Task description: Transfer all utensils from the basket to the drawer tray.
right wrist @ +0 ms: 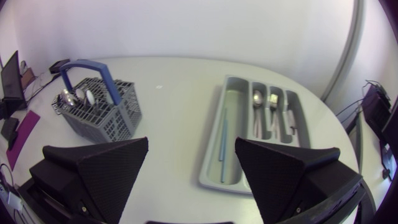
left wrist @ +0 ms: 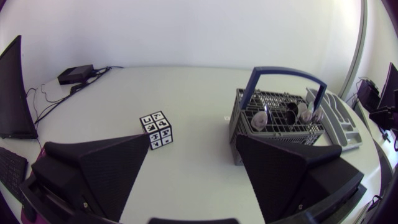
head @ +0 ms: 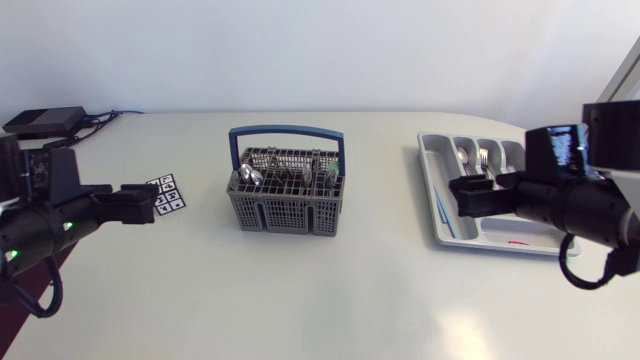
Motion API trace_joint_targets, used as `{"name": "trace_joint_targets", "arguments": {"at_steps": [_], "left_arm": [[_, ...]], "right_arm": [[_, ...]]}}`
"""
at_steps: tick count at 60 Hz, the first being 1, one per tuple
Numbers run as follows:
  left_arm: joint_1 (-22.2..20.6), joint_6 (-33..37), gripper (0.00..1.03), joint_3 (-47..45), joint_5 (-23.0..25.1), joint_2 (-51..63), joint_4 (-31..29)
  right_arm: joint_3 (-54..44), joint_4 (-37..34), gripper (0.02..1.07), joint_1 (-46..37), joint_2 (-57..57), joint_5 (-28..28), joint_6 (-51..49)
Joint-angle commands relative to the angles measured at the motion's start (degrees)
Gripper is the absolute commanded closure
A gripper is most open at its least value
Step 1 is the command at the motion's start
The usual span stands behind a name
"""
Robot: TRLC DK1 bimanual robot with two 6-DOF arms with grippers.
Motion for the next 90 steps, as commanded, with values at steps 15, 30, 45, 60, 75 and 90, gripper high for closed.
{"name": "trace_joint_targets", "arguments": {"at_steps": [15, 30, 45, 60, 75, 90], "left_arm": [[-3.12, 7.44, 0.06, 13.08, 1.97, 17.88, -8.97], [-1.36, 6.48, 0.07, 16.24, 11.64, 22.45, -7.91], [-3.91, 7.27, 0.07, 15.72, 12.25, 22.62, -3.96], [-5.84, 7.44, 0.08, 17.56, 12.6, 24.91, -3.52], [-6.46, 7.62, 0.1, 18.35, 15.06, 26.05, -3.87], [-6.55, 7.71, 0.1, 18.0, 15.15, 26.05, -4.04]], "right_arm": [[9.09, -1.37, 0.07, 7.4, 14.92, -12.85, 0.58], [16.82, -0.66, 0.12, 12.32, 28.46, -15.14, 2.6], [23.85, 3.12, 0.35, 12.85, 37.86, -19.62, 3.74], [29.83, 3.47, 0.63, 12.76, 44.63, -22.35, 4.27], [32.29, 3.2, 0.73, 12.85, 47.88, -22.96, 4.36], [33.08, 3.38, 0.92, 13.2, 49.9, -22.7, 4.53]]}}
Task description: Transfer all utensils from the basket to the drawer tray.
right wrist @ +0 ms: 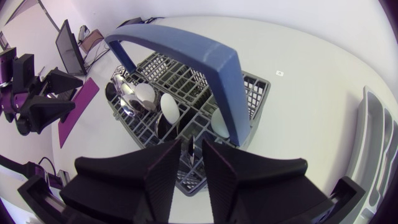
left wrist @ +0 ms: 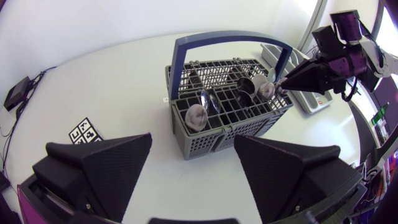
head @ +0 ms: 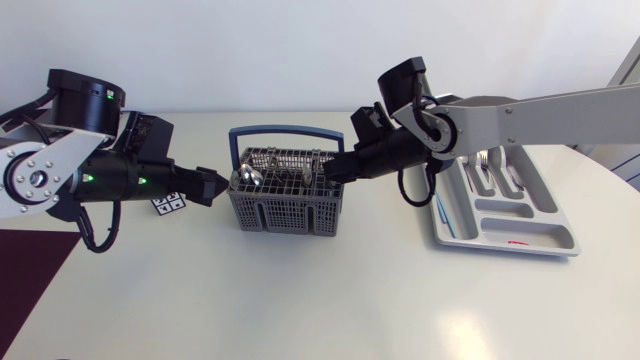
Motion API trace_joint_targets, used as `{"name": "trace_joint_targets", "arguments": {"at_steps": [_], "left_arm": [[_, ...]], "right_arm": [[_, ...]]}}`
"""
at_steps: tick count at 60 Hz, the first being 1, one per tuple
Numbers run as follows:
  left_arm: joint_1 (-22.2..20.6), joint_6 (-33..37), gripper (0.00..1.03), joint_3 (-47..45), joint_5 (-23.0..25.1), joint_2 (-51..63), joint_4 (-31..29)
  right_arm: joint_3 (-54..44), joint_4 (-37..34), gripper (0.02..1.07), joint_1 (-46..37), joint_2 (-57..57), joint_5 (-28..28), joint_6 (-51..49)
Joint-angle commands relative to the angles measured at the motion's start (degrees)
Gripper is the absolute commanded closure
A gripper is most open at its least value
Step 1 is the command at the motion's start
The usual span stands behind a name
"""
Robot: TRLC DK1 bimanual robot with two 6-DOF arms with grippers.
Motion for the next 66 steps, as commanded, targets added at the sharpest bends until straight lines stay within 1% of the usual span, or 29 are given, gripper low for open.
{"name": "trace_joint_targets", "arguments": {"at_steps": [1, 6, 17, 43, 57, 66], "left_arm": [[-0.3, 1.08, 0.1, 1.54, 0.73, 0.72, -0.28], [-0.3, 1.08, 0.1, 1.19, 0.73, 0.54, -0.28], [-0.3, 1.17, 0.1, 0.84, 0.73, 0.37, -0.46], [-0.3, 1.17, 0.1, 0.84, 0.73, -0.16, -0.72], [-0.38, 1.17, 0.1, 0.84, 0.73, -0.25, -0.9], [-0.47, 1.17, 0.1, 1.1, 0.73, -0.51, -1.16]], "right_arm": [[1.12, 0.01, 0.93, 0.48, 1.95, -0.14, 1.87], [0.95, -0.07, 0.96, 0.48, 2.21, -0.14, 1.95], [0.25, 0.1, 0.98, 0.83, -0.34, -0.05, 1.95], [-0.19, -0.78, 0.99, 1.45, -7.1, -0.05, 3.1], [-0.02, -3.15, 0.99, 1.27, -13.52, -0.49, 3.36], [-1.42, -3.33, 0.99, 0.74, -18.88, -2.16, 5.38]]}}
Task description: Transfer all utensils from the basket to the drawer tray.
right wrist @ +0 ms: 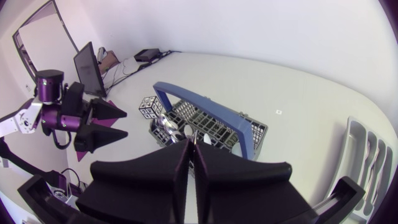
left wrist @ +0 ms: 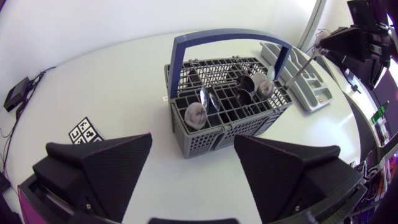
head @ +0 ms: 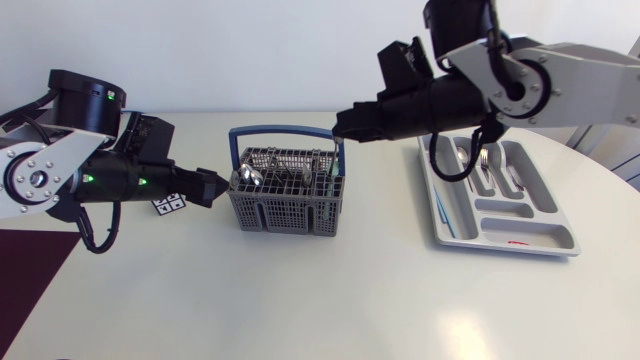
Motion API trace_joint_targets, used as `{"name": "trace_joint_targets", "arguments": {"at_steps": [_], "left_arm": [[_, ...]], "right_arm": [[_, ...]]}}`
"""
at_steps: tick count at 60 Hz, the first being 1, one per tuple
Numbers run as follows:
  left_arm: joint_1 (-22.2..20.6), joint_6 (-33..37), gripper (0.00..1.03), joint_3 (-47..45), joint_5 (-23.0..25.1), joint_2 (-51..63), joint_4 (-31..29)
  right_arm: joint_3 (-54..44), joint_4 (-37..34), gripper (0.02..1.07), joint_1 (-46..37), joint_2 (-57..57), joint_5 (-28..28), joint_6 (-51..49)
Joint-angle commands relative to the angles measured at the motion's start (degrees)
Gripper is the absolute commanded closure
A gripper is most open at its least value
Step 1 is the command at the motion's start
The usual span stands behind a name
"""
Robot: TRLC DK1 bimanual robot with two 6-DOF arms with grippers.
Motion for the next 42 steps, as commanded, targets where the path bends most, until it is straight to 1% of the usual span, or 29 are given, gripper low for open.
{"name": "trace_joint_targets", "arguments": {"at_steps": [1, 10, 17, 28, 36, 38, 42], "left_arm": [[-0.36, 0.8, 0.1, 1.28, 0.77, -0.58, -0.81], [-0.36, 0.71, 0.1, 1.81, 0.77, -0.93, -1.52], [-0.45, 0.71, 0.1, 2.33, 0.77, -1.02, -2.04], [-0.63, 0.71, 0.1, 2.69, 0.68, -1.02, -2.31], [-1.24, 0.62, 0.1, 2.6, 0.68, -1.02, -2.31], [-1.42, 0.62, 0.1, 2.6, 0.68, -1.02, -2.31], [-1.59, 0.62, 0.1, 2.6, 0.68, -0.84, -2.31]], "right_arm": [[-1.64, -0.35, 0.99, -0.18, -3.91, -0.96, 2.96], [-5.16, -0.18, 0.99, -2.29, -9.71, -0.87, 3.84], [-7.62, -3.17, 0.99, -5.62, -12.44, 1.41, 2.34], [-10.7, -10.29, 0.99, -13.27, -15.34, 5.81, -4.86], [-14.39, -12.83, 0.98, -19.25, -18.33, 10.99, -10.84], [-15.44, -13.45, 0.98, -21.8, -18.94, 11.96, -12.6], [-17.2, -13.63, 0.98, -25.05, -19.38, 13.8, -15.76]]}}
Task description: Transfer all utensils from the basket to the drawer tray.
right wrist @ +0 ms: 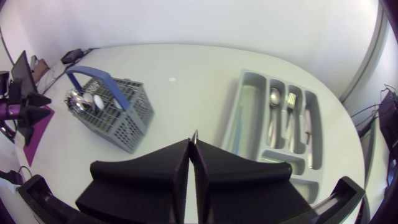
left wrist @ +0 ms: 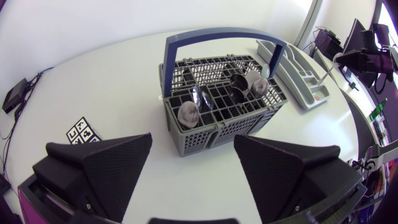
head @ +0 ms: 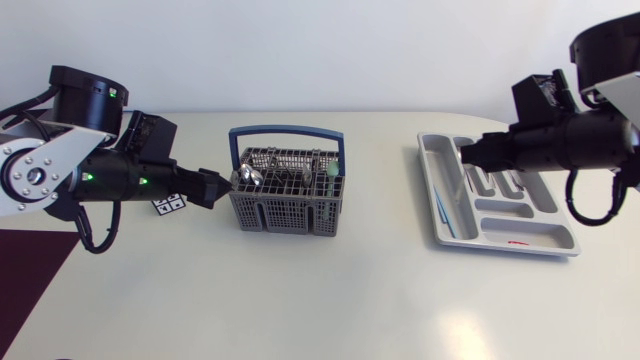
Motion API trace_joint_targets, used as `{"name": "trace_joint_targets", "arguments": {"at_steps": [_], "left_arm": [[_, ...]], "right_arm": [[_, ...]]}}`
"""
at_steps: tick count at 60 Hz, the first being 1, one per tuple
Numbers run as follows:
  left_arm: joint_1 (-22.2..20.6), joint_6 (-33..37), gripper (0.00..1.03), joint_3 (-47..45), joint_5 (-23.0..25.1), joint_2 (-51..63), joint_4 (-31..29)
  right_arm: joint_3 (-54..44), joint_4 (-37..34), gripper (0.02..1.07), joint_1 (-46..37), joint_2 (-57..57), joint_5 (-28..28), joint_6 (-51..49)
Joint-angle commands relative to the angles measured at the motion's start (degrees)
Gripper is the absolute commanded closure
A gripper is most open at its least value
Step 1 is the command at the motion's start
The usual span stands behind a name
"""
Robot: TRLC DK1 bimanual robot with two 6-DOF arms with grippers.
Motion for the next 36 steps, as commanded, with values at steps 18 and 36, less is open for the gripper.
{"name": "trace_joint_targets", "arguments": {"at_steps": [18, 36], "left_arm": [[-0.59, 0.54, 0.1, 1.66, 0.55, -0.56, -0.74], [-0.94, 0.45, 0.1, 1.83, 0.55, -1.17, -1.44]], "right_arm": [[-14.4, 10.04, 0.98, -17.27, 1.35, 7.01, -18.94], [-18.62, 23.05, 0.97, -22.9, 8.65, 12.46, -24.57]]}}
